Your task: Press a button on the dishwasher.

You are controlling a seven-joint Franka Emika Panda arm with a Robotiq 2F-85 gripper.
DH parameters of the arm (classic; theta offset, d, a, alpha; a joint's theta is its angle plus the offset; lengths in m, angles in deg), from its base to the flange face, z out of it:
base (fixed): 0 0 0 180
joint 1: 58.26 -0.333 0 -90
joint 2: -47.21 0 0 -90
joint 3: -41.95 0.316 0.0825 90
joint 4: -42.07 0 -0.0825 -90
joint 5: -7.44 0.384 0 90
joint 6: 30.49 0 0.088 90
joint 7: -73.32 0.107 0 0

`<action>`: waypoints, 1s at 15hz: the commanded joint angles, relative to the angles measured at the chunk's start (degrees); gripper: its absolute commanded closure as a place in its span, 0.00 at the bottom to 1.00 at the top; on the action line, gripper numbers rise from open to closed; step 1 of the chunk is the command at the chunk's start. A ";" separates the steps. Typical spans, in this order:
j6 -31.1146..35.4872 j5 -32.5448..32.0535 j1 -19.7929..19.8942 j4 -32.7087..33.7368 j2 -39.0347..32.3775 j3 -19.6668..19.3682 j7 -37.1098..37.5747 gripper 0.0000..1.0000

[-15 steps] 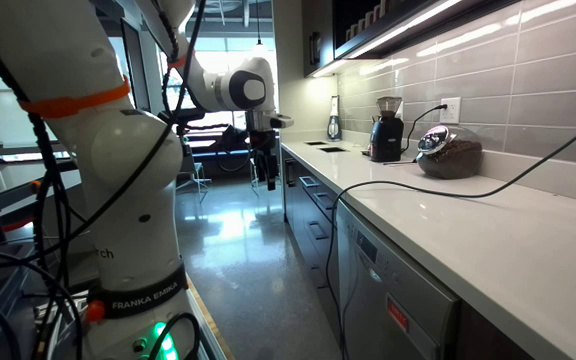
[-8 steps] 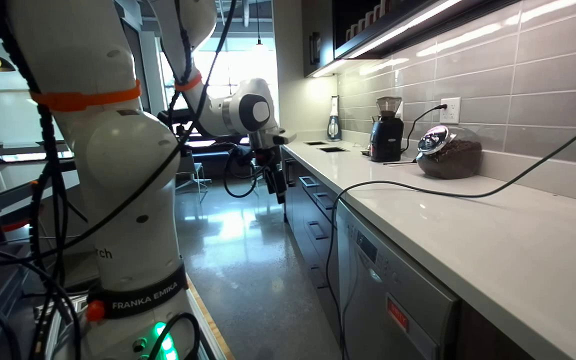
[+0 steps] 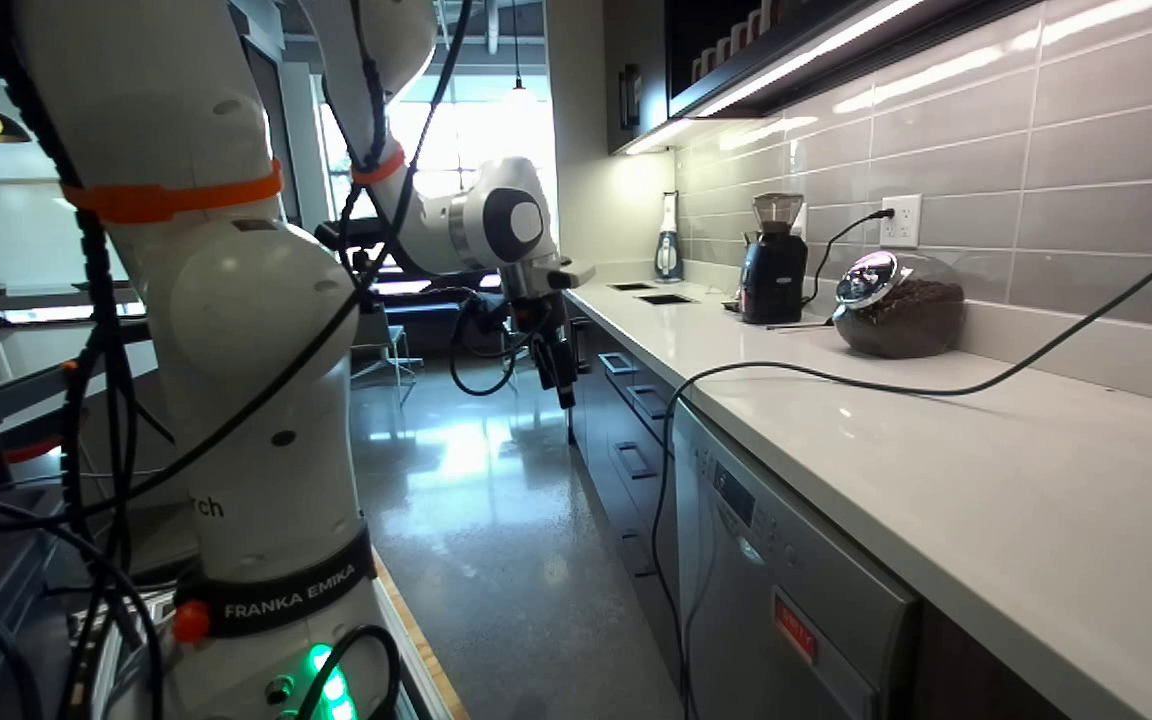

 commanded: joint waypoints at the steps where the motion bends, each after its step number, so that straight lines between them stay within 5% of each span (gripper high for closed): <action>1: 2.09 -11.65 6.33 0.36 -4.35 2.44 9.26 0.00; 8: 9.99 -34.12 13.46 2.87 -12.90 1.30 25.47 0.00; 15: 11.15 -56.00 12.34 10.91 -21.94 -3.41 42.58 0.00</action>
